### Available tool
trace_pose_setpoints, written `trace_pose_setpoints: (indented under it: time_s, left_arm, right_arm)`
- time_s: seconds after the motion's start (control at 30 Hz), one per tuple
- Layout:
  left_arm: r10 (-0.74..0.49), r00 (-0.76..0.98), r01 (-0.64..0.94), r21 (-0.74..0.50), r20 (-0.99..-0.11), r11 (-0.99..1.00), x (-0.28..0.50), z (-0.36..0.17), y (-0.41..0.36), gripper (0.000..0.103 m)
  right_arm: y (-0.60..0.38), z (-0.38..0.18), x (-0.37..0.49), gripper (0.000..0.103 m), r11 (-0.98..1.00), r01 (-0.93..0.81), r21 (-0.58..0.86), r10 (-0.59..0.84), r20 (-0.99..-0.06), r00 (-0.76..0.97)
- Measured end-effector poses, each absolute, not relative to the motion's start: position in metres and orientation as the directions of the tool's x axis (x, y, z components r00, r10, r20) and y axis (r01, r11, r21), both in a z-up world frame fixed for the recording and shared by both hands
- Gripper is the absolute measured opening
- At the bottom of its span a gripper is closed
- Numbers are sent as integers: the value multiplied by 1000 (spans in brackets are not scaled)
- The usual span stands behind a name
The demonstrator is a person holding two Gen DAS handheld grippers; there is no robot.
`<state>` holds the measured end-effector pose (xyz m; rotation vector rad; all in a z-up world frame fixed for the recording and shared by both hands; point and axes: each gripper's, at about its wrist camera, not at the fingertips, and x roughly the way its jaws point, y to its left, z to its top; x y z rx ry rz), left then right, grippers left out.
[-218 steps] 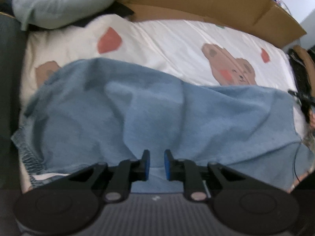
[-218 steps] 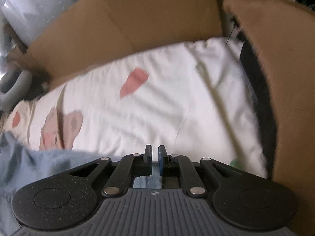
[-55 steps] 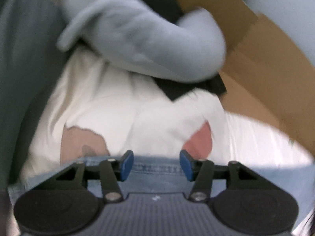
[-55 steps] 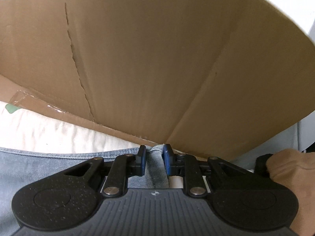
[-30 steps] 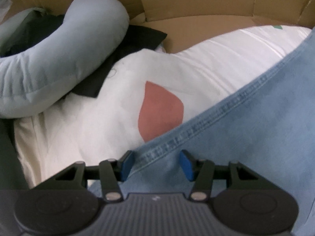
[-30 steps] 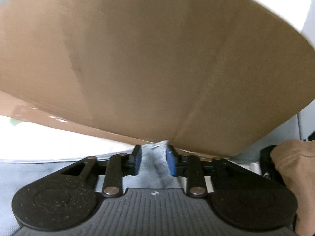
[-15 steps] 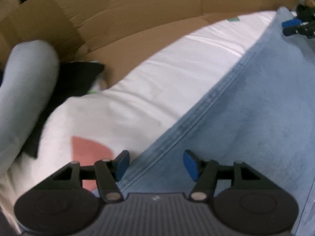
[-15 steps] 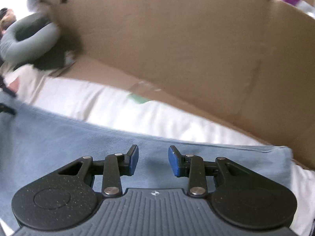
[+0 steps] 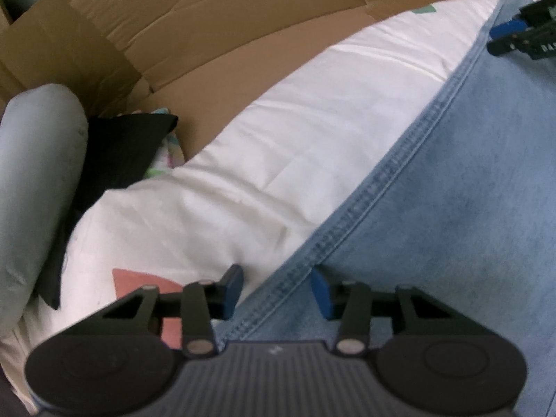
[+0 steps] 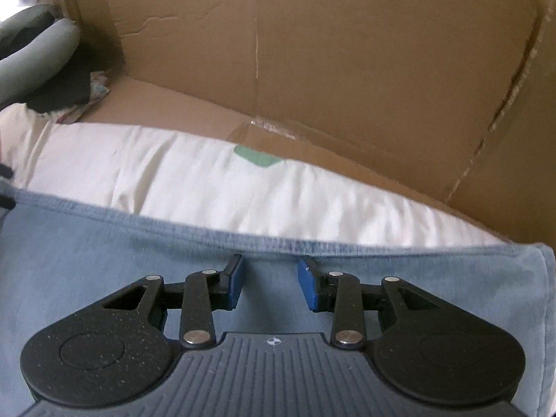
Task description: Fold clothes
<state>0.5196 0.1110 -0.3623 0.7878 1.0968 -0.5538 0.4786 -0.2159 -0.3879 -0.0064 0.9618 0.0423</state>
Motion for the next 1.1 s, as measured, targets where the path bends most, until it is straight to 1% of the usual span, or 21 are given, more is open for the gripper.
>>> trace_pose_setpoints:
  time_s: [0.17,0.23,0.3,0.33,0.37,0.43,0.53,0.6,0.73,0.77,0.8,0.87,1.1]
  left_arm:
    - [0,379,723,296,-925,624,521,-363,107,46]
    - [6,379,717,298,-925,630,523,-361,105,41]
    - [-17,375,708,275,-927,651,522,-352,108,31]
    - [-28,376,702,265,-926,660,521,-347,110,31]
    - [-39,398,694,273,-917,666,519,-340,114,25]
    - [-65,425,678,269,-903,684,515,-323,127,26]
    - [-96,438,659,247,-894,711,511,-299,158,30]
    - [-72,456,640,270,-887,719,507,-288,180,30]
    - [-43,455,603,272,-890,750,500,-278,224,30]
    - [-32,454,598,278,-890,752,496,-277,234,34]
    - [-20,453,593,284,-891,753,491,-275,243,38]
    - [12,452,594,311,-892,742,484,-279,259,40]
    - [104,459,570,382,-882,728,483,-298,303,40]
  right_arm:
    - [-211,-387,484,40,1000,-9,-2,4,-819,574]
    - [-211,-385,484,40,1000,8,4,-2,-819,574]
    - [-212,-377,481,38,999,27,27,6,-816,578]
    - [-212,-370,477,38,999,27,41,17,-805,593]
    - [-210,-364,473,38,999,18,52,30,-795,606]
    - [-202,-354,465,38,997,-29,65,69,-780,622]
    - [-187,-347,454,38,990,-88,114,143,-780,610]
    - [-174,-346,448,38,983,-132,130,184,-783,595]
    - [-148,-349,441,38,971,-200,132,224,-796,562]
    - [-143,-350,440,38,969,-213,129,229,-798,557]
    - [-138,-351,440,38,966,-227,121,230,-799,556]
    - [-130,-351,441,38,961,-261,88,225,-797,561]
    - [-128,-354,443,39,902,-427,-65,209,-799,563]
